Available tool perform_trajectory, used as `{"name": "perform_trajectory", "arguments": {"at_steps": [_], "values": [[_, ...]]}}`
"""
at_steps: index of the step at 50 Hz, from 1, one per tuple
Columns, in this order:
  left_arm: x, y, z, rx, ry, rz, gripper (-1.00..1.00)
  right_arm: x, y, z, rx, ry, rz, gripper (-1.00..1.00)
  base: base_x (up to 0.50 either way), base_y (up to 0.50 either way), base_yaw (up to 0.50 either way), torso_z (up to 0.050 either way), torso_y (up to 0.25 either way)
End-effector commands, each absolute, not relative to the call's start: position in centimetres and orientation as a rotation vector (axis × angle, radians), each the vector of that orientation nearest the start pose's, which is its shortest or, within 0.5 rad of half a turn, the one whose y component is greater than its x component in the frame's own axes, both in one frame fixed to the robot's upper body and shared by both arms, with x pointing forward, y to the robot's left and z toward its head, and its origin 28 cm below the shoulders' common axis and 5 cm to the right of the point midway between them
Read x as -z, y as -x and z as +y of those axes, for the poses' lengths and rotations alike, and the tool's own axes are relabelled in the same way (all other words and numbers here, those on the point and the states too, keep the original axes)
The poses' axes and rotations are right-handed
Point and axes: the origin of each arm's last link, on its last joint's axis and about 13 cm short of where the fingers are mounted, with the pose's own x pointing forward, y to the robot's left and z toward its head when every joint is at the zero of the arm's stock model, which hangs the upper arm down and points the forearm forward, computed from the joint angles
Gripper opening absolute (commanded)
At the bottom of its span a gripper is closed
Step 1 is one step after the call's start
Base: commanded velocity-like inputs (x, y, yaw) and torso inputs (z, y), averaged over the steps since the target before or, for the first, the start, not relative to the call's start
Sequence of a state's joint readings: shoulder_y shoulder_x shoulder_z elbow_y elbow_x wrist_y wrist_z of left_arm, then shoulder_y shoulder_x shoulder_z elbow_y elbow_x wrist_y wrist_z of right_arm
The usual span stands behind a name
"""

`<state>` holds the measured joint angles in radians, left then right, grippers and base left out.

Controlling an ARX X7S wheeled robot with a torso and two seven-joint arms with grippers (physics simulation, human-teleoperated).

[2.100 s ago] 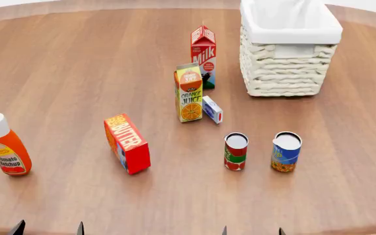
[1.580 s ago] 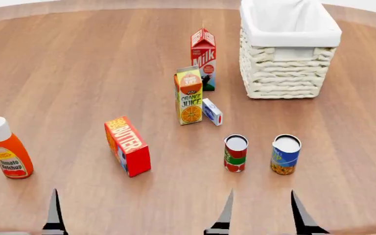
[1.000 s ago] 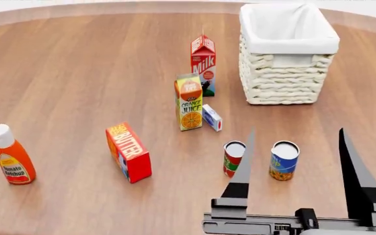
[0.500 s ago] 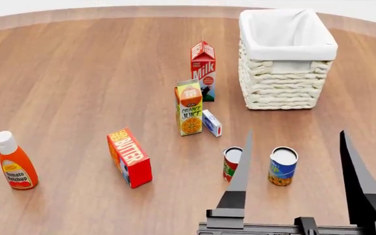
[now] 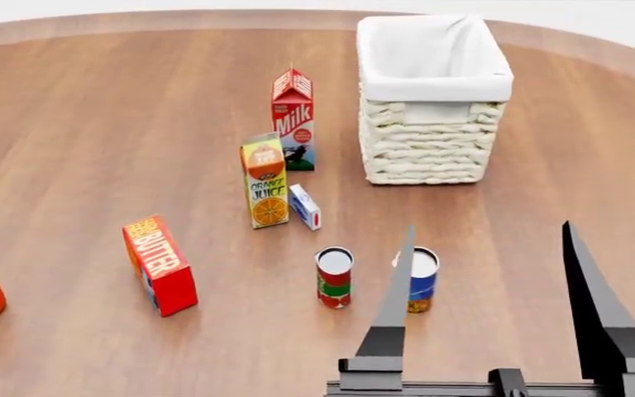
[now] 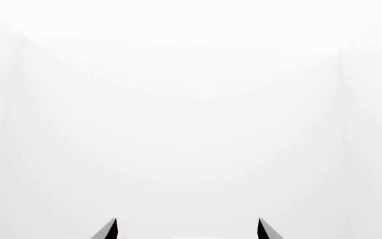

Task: Pick up the alphabet soup and the tomato sauce, and put them in the basket.

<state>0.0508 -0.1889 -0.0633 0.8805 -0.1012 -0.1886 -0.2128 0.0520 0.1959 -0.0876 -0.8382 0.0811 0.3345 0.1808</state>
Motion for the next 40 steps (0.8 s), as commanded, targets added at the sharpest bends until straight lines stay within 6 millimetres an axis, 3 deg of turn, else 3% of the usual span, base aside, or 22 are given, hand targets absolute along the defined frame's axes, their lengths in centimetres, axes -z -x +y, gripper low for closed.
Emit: {"name": "perform_trajectory", "arguments": {"at_steps": [1, 4, 9, 11, 14, 40], "values": [[-17.1, -16.3, 23.1, -0.141, -0.042, -0.65, 1.0, -16.9, -18.2, -10.1, -0.006, 0.059, -0.538, 1.0, 0.0, -0.34, 0.0, 0.0, 0.0], [-17.1, -16.2, 23.1, -0.142, -0.043, -0.649, 1.0, -16.0, -18.2, -10.1, -0.006, 0.066, -0.54, 1.0, 0.0, -0.17, 0.0, 0.0, 0.0], [-17.1, -16.2, 23.1, -0.139, -0.041, -0.649, 1.0, -16.8, -18.3, -10.0, -0.005, 0.086, -0.536, 1.0, 0.0, 0.0, 0.0, 0.0, 0.0], [-17.0, -16.3, 23.1, -0.139, -0.041, -0.648, 1.0, -15.9, -18.3, -10.0, -0.005, 0.093, -0.536, 1.0, 0.0, 0.0, 0.0, 0.0, 0.0], [-17.0, -16.2, 23.1, -0.14, -0.039, -0.649, 1.0, -16.9, -18.2, -9.9, -0.005, 0.095, -0.538, 1.0, 0.08, 0.0, 0.0, 0.0, 0.0], [-16.6, -16.2, 23.2, -0.145, -0.042, -0.638, 1.0, -16.4, -18.2, -9.9, -0.01, 0.085, -0.526, 1.0, 0.22, 0.0, 0.0, 0.0, 0.0]]}}
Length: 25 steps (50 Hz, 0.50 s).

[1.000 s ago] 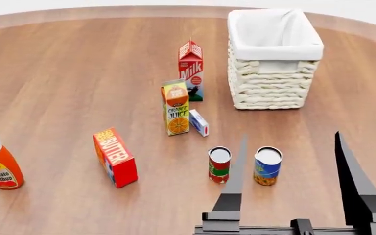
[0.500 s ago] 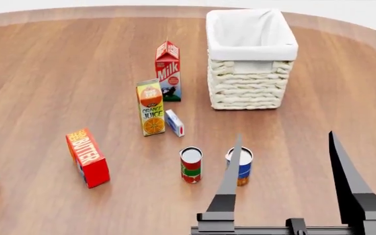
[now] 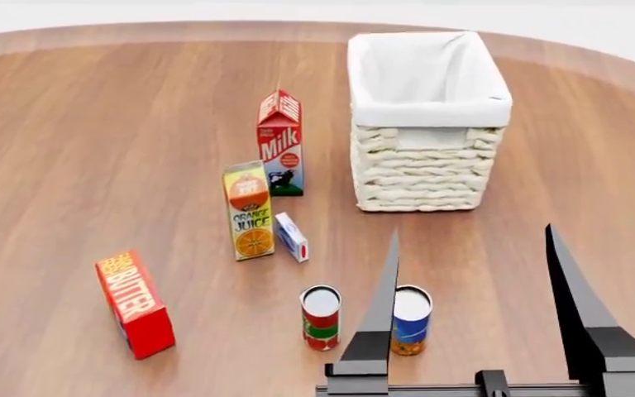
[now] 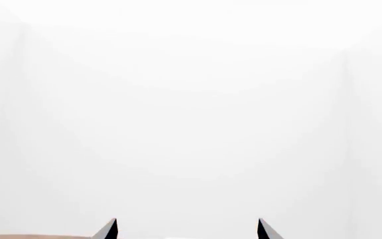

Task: Pick up the alphabet soup and the tomato sauce, and put them in the basket.

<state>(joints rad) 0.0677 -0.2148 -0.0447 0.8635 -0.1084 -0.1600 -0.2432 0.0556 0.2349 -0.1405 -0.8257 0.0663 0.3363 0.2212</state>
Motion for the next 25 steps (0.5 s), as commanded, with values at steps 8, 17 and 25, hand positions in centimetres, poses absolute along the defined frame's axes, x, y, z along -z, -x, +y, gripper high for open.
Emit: {"name": "perform_trajectory", "arguments": {"at_steps": [8, 17, 25], "values": [[-16.47, -16.26, 23.04, -0.142, -0.044, -0.636, 1.0, -16.41, -18.1, -9.85, -0.014, 0.085, -0.528, 1.0, 0.28, 0.0, 0.0, 0.0, 0.0], [-16.25, -16.22, 22.99, -0.146, -0.059, -0.633, 1.0, -16.51, -18.02, -9.87, -0.014, 0.085, -0.531, 1.0, 0.29, 0.0, 0.0, 0.0, 0.0], [-16.52, -16.27, 23.0, -0.144, -0.054, -0.635, 1.0, -16.79, -18.08, -9.82, -0.017, 0.083, -0.537, 1.0, 0.29, 0.0, 0.0, 0.0, 0.0]]}}
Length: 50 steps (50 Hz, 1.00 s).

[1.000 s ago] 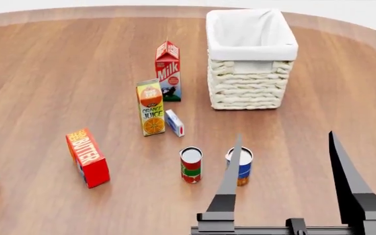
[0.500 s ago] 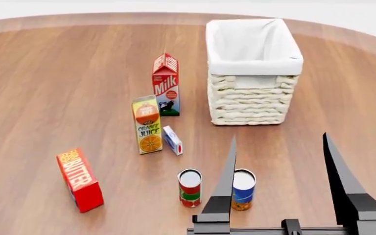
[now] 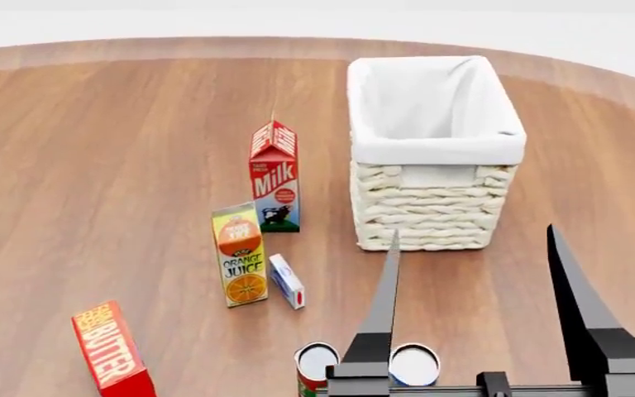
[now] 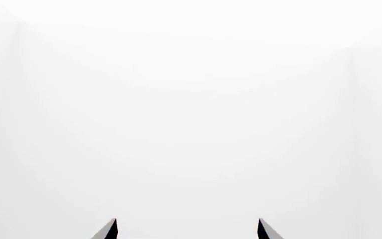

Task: Pick up the alphabet soup and the tomato sauce, and put them in the basket.

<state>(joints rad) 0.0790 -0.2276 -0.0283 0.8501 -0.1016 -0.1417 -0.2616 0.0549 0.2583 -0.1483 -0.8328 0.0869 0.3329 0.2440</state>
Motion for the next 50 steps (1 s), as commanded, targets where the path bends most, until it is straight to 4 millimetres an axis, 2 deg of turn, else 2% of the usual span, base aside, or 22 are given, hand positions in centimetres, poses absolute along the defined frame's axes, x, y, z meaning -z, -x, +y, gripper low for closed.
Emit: {"name": "perform_trajectory", "arguments": {"at_steps": [1, 3, 4, 5, 10, 16, 18, 35, 40, 44, 47, 48, 50], "values": [[-16.5, -16.3, 23.0, -0.143, -0.053, -0.636, 1.0, -16.8, -18.1, -9.8, -0.018, 0.084, -0.537, 1.0, 0.29, 0.0, 0.0, 0.0, 0.0], [-16.5, -16.2, 23.0, -0.145, -0.05, -0.637, 1.0, -16.9, -18.0, -9.8, -0.02, 0.085, -0.541, 1.0, 0.3, 0.0, 0.0, 0.0, 0.0], [-16.5, -16.1, 23.0, -0.145, -0.046, -0.636, 1.0, -16.0, -18.0, -9.8, -0.02, 0.085, -0.54, 1.0, 0.31, 0.0, 0.0, 0.0, 0.0], [-16.4, -16.2, 23.0, -0.146, -0.047, -0.635, 1.0, -15.9, -18.1, -9.8, -0.02, 0.085, -0.54, 1.0, 0.3, 0.0, 0.0, 0.0, 0.0], [-16.5, -16.1, 23.0, -0.143, -0.047, -0.637, 1.0, -17.1, -18.0, -9.7, -0.022, 0.086, -0.546, 1.0, 0.31, 0.0, 0.0, 0.0, 0.0], [-16.6, -16.1, 23.0, -0.143, -0.05, -0.638, 1.0, -16.0, -18.0, -9.7, -0.022, 0.084, -0.546, 1.0, 0.31, 0.0, 0.0, 0.0, 0.0], [-16.6, -16.2, 22.9, -0.14, -0.058, -0.635, 1.0, -16.9, -18.0, -9.7, -0.023, 0.08, -0.548, 1.0, 0.31, 0.0, 0.0, 0.0, 0.0], [-16.6, -16.1, 22.7, -0.132, -0.054, -0.638, 1.0, -17.1, -17.8, -9.8, -0.019, 0.074, -0.556, 1.0, 0.31, 0.0, 0.0, 0.0, 0.001], [-16.8, -16.0, 22.8, -0.128, -0.043, -0.638, 1.0, -17.0, -17.8, -9.9, -0.015, 0.075, -0.556, 1.0, 0.31, 0.0, 0.0, 0.0, 0.0], [-16.8, -16.0, 22.7, -0.128, -0.047, -0.637, 1.0, -16.0, -17.8, -9.8, -0.017, 0.074, -0.558, 1.0, 0.31, 0.0, 0.0, 0.0, 0.0], [-16.7, -16.1, 22.7, -0.128, -0.047, -0.635, 1.0, -16.1, -17.8, -9.8, -0.018, 0.074, -0.56, 1.0, 0.31, 0.0, 0.0, 0.0, 0.0], [-16.7, -16.1, 22.7, -0.127, -0.048, -0.635, 1.0, -16.8, -17.7, -9.9, -0.017, 0.073, -0.561, 1.0, 0.31, 0.0, 0.0, 0.0, 0.0], [-16.6, -16.1, 22.7, -0.127, -0.049, -0.634, 1.0, -16.1, -17.7, -9.8, -0.017, 0.073, -0.56, 1.0, 0.31, 0.0, 0.0, 0.0, 0.0]]}}
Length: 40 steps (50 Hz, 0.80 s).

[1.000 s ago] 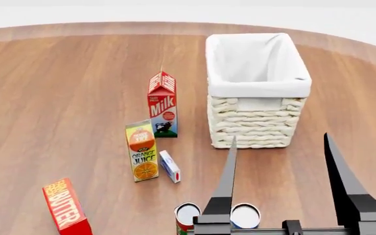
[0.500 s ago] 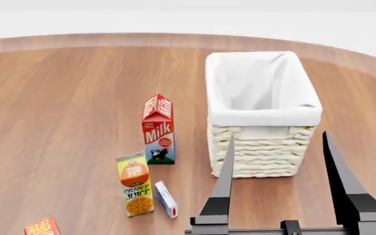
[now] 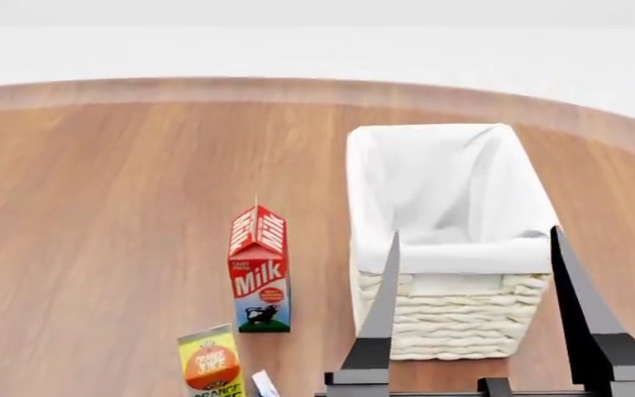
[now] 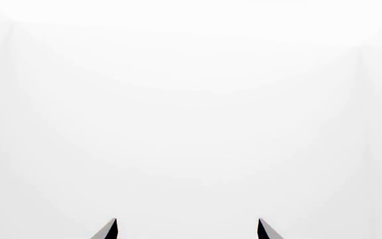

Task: Pick up the alphabet soup and the tomato sauce, and put them in the basket.

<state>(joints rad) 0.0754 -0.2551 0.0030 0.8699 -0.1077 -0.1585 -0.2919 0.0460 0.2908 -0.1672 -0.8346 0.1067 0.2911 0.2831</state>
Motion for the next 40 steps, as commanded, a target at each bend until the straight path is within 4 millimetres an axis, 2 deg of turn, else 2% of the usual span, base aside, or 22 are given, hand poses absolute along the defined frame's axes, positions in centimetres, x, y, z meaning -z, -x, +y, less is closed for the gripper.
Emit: {"name": "perform_trajectory", "arguments": {"at_steps": [1, 2, 4, 10, 11, 14, 15, 19, 31, 33, 35, 38, 39, 40], "values": [[-16.6, -16.1, 22.7, -0.126, -0.048, -0.634, 1.0, -16.1, -17.7, -9.8, -0.018, 0.073, -0.561, 1.0, 0.31, 0.0, 0.0, 0.0, 0.0], [-16.6, -16.1, 22.7, -0.127, -0.046, -0.635, 1.0, -16.9, -17.7, -9.8, -0.021, 0.07, -0.56, 1.0, 0.31, 0.0, 0.0, 0.0, 0.0], [-16.7, -16.1, 22.6, -0.124, -0.042, -0.638, 1.0, -16.3, -17.7, -9.8, -0.042, 0.025, -0.549, 1.0, 0.31, 0.0, 0.0, 0.0, 0.0], [-16.9, -16.1, 22.6, -0.122, -0.038, -0.64, 1.0, -16.5, -17.5, -9.7, -0.055, 0.011, -0.546, 1.0, 0.31, 0.0, 0.0, 0.0, 0.002], [-16.9, -16.1, 22.6, -0.122, -0.038, -0.639, 1.0, -17.0, -17.5, -9.7, -0.053, 0.014, -0.548, 1.0, 0.31, 0.0, 0.0, 0.0, 0.0], [-16.9, -16.1, 22.5, -0.117, -0.04, -0.64, 1.0, -16.6, -17.5, -9.7, -0.05, 0.024, -0.553, 1.0, 0.32, 0.0, 0.0, 0.0, 0.0], [-17.0, -16.1, 22.5, -0.117, -0.04, -0.642, 1.0, -17.5, -17.5, -9.7, -0.049, 0.024, -0.554, 1.0, 0.32, 0.0, 0.0, 0.0, 0.0], [-17.1, -16.1, 22.4, -0.117, -0.041, -0.643, 1.0, -16.6, -17.4, -9.7, -0.05, 0.022, -0.555, 1.0, 0.32, 0.0, 0.0, 0.0, 0.0], [-16.8, -16.1, 22.5, -0.117, -0.042, -0.641, 1.0, -16.4, -17.5, -9.7, -0.043, 0.02, -0.545, 1.0, 0.32, 0.0, 0.0, 0.0, 0.001], [-16.8, -16.1, 22.5, -0.117, -0.042, -0.64, 1.0, -16.3, -17.5, -9.7, -0.043, 0.024, -0.542, 1.0, 0.12, 0.0, 0.0, 0.0, 0.0], [-16.8, -16.1, 22.5, -0.118, -0.042, -0.639, 1.0, -17.4, -17.4, -9.7, -0.048, 0.029, -0.548, 1.0, 0.0, 0.0, 0.0, 0.0, 0.0], [-16.8, -16.2, 22.5, -0.118, -0.041, -0.639, 1.0, -16.7, -17.1, -9.7, -0.056, 0.031, -0.562, 1.0, 0.0, 0.0, 0.0, 0.0, 0.0], [-16.8, -16.2, 22.5, -0.118, -0.04, -0.636, 1.0, -17.9, -17.0, -9.7, -0.063, 0.044, -0.568, 1.0, 0.0, 0.0, 0.0, 0.0, 0.0], [-16.8, -16.2, 22.4, -0.117, -0.043, -0.635, 1.0, -17.4, -16.9, -9.7, -0.063, 0.052, -0.566, 1.0, 0.0, 0.0, 0.0, 0.0, 0.0]]}}
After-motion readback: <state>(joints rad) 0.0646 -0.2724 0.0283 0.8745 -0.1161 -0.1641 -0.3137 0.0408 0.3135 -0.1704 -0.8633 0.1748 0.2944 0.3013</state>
